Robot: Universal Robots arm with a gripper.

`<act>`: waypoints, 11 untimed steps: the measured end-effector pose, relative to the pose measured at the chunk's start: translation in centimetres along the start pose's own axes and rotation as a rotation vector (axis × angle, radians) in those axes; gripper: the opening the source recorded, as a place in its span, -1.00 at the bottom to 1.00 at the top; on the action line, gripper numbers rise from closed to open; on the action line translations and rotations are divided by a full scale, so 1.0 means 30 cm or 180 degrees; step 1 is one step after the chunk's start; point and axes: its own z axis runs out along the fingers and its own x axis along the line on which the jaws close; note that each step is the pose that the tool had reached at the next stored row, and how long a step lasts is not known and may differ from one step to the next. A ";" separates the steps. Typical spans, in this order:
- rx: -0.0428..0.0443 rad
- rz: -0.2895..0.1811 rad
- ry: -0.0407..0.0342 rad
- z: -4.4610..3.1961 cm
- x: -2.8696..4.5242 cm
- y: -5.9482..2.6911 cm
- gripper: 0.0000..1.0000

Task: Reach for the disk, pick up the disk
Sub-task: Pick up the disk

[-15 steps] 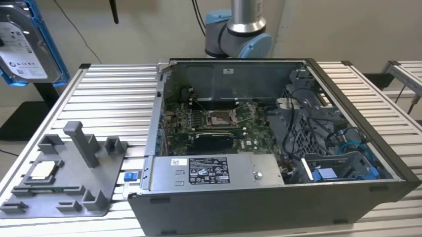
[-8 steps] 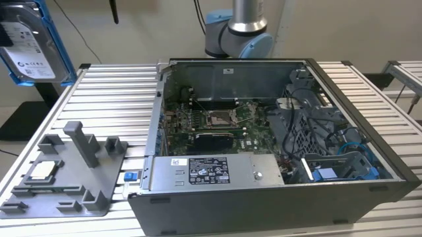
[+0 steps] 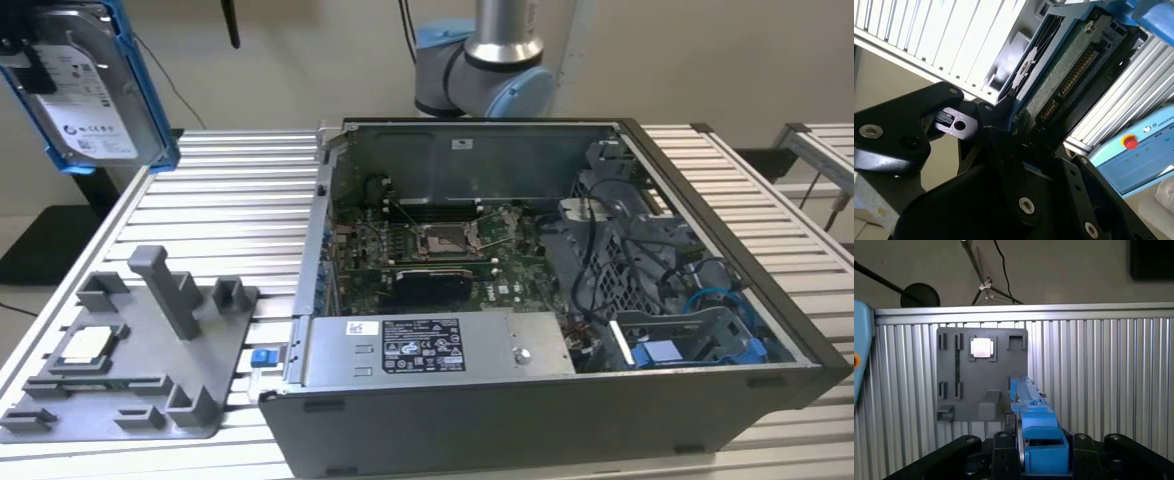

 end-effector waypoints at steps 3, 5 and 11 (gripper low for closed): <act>-0.0001 0.0000 0.0000 0.000 -0.001 -0.029 -1.00; -0.0001 0.0000 0.0000 -0.001 -0.002 -0.046 -1.00; -0.0001 0.0000 0.0000 -0.001 -0.003 -0.065 -1.00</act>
